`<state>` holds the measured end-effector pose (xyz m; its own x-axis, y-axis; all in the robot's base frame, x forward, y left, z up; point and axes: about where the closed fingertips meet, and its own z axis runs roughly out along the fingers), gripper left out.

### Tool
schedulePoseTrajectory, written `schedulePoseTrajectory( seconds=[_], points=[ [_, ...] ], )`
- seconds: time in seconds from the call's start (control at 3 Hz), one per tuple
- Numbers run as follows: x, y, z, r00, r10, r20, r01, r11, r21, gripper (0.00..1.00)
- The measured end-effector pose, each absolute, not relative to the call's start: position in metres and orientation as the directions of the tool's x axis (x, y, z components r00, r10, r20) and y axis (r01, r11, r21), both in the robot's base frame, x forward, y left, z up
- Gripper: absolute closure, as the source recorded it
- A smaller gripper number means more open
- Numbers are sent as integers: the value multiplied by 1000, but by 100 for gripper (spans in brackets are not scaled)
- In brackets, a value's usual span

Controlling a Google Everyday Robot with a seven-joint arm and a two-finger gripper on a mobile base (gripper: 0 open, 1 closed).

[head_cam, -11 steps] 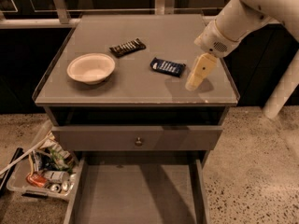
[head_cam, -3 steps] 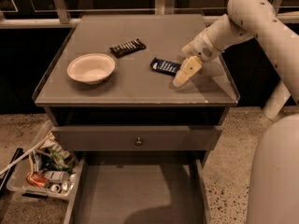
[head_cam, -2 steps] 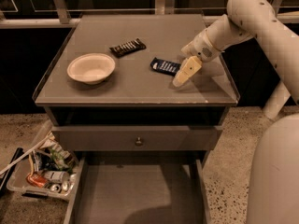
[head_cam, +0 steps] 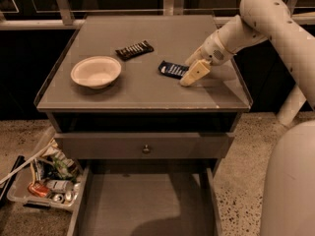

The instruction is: Place rxbar blueberry into middle drawer

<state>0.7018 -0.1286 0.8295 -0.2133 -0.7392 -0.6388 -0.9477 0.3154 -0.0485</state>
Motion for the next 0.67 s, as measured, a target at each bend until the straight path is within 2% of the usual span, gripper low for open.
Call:
schedulePoseTrajectory(
  seconds=[0.67],
  points=[
    [702, -129, 829, -213, -739, -639, -948, 315, -48, 89]
  ],
)
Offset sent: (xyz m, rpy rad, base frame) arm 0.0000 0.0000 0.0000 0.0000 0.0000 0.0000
